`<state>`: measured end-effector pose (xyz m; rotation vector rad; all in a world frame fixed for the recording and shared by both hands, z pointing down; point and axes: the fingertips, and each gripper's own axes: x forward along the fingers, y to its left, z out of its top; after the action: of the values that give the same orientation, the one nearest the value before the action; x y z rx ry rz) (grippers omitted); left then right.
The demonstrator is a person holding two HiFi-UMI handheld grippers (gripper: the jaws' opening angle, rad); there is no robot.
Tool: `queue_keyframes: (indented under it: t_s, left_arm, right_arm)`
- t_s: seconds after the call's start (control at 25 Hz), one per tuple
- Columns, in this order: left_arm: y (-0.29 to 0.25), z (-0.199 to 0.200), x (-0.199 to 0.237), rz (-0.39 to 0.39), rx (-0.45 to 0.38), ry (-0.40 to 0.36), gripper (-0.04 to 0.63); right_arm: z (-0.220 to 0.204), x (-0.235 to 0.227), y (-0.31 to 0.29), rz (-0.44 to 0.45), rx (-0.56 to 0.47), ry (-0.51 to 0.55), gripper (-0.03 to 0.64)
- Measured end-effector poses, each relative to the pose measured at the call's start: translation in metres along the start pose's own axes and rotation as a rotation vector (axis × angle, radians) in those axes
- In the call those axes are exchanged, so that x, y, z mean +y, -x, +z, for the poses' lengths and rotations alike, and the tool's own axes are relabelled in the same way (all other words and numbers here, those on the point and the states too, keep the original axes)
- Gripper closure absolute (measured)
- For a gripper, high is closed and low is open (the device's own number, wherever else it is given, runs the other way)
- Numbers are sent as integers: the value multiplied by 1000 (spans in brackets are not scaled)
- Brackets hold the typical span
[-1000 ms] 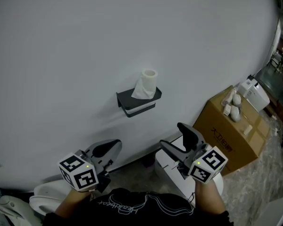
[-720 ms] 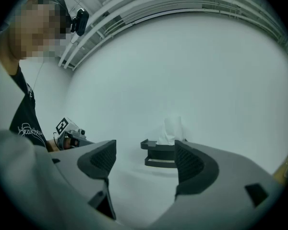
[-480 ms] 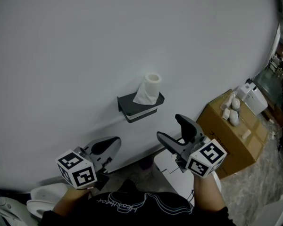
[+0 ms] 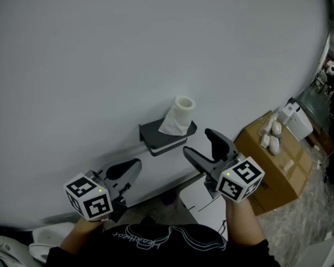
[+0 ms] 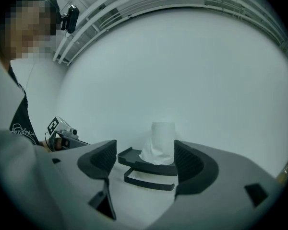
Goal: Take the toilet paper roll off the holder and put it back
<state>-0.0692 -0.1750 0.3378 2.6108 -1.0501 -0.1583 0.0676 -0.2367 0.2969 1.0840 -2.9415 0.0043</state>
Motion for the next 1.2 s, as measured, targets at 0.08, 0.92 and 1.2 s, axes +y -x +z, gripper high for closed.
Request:
queue_keyframes:
  t_s: [0.08,0.92,1.2]
  left_arm:
    - [-3,3,4,-1,1,-4,591]
    - [-18,12,38,6,28,-55,591]
    - [-18,16,40,14,24,-62,591]
  right_arm:
    - [2,-7,-7,-10,7,5,250]
    - [3,-43,-75,-17,45,46,284]
    - [2,-42,-82,-1,42,46,315]
